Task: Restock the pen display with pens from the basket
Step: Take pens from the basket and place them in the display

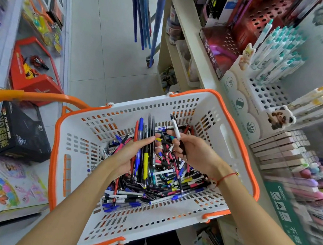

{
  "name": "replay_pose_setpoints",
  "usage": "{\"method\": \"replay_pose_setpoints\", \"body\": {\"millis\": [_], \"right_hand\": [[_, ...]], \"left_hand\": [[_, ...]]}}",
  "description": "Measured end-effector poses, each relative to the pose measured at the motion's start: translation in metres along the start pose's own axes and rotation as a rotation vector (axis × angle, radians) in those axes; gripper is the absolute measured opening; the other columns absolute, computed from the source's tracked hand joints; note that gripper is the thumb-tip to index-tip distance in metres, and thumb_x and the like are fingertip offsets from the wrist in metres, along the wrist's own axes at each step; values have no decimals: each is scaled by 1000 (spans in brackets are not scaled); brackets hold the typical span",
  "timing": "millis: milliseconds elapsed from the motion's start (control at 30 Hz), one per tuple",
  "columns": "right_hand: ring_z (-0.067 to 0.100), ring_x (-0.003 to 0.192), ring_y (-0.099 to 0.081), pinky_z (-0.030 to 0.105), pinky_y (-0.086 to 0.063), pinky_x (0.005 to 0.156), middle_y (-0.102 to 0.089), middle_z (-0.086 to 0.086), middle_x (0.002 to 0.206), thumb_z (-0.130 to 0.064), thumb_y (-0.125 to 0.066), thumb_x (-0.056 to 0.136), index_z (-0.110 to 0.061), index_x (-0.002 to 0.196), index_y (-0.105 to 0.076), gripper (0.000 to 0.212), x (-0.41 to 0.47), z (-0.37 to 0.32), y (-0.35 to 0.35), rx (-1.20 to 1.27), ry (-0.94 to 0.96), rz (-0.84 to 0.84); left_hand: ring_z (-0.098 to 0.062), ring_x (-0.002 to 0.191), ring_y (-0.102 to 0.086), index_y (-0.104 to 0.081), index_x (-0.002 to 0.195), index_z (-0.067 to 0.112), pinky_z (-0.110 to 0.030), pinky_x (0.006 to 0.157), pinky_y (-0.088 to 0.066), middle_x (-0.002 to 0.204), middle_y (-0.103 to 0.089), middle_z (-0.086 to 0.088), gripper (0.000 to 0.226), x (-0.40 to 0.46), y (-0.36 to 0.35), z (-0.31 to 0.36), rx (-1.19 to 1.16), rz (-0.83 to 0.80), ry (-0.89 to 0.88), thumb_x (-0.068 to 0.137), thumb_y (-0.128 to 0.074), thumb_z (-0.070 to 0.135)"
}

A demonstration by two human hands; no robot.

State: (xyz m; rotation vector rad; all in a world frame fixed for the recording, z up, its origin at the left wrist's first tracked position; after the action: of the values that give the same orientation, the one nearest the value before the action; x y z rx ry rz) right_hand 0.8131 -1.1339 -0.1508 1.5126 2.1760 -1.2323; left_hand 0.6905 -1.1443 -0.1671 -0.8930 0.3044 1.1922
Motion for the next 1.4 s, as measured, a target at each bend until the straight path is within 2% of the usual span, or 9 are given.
{"method": "replay_pose_setpoints", "body": {"millis": [167,300,567,667,733,900,1067,1233,1400], "right_hand": [[11,51,-45,16,-42,48,-69,7,87,-8,-57,96,-17,119,-52,26,-14,-3,17,-309,-93,56],[13,65,-62,20,-54,67,-71,9,89,-7,-63,92,-13,102,-63,12,-25,-9,6,-699,-257,-46],[20,120,-61,24,-53,94,-63,14,130,-21,-61,88,-13,129,-56,42,-34,-7,-26,-455,-342,-319],[19,127,-56,26,-53,93,-60,11,134,-27,-58,87,-13,131,-50,46,-48,-8,-25,-402,-265,-329],[18,122,-59,25,-53,88,-63,9,130,-24,-54,91,-13,127,-49,37,-56,-10,-18,-366,-200,-254],[7,57,-54,15,-39,54,-66,0,71,-29,-58,96,-9,89,-69,23,-80,-26,34,-364,75,260],[1,34,-36,14,-28,43,-48,-12,41,-32,-70,88,-5,87,-76,27,-140,-48,93,-315,326,875],[0,40,-42,11,-31,45,-54,-11,45,-34,-67,91,-9,85,-77,28,-187,-64,117,-264,405,1006],[6,35,-27,16,-24,40,-34,-9,35,-39,-59,95,-22,44,-63,54,-236,-85,136,-328,365,1073]], "left_hand": [[-18,88,-67,-73,100,15,-35,82,-55,93,-70,-4,20,2,25,8,14,77,-6,85,-67,27],[-16,74,-65,-71,103,17,-30,72,-56,78,-68,-3,21,2,30,14,124,90,-25,89,-66,31],[-12,131,-46,-77,100,32,-42,115,-28,138,-55,5,36,0,20,10,464,47,35,77,-70,59],[9,102,-57,-75,91,32,-28,107,-32,106,-66,22,14,4,8,6,506,10,74,88,-68,43],[14,85,-60,-72,81,34,-24,103,-34,84,-70,27,13,5,-10,7,584,-32,80,91,-65,37],[-14,120,-55,-61,118,33,-39,109,-40,127,-61,8,45,20,-68,3,615,-147,77,79,-73,51],[-13,107,-66,-62,121,30,-36,99,-49,116,-69,5,33,28,-153,-2,658,-278,54,89,-68,38],[-20,95,-72,-67,112,19,-31,82,-58,102,-75,-6,24,25,-219,-3,670,-370,38,94,-62,33],[-12,73,-67,-68,109,13,-22,66,-54,93,-72,-4,29,19,-278,1,696,-449,21,92,-62,36]]}}
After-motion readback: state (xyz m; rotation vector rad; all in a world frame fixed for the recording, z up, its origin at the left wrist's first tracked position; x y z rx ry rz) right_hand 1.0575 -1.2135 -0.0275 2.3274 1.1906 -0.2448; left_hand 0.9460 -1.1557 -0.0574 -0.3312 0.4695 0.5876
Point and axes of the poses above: each hand's wrist, its own x-axis towards the middle knuckle, its own y-axis out of the back of the hand, z = x × y, the point moved 10 cm from there along x, towards the middle knuckle
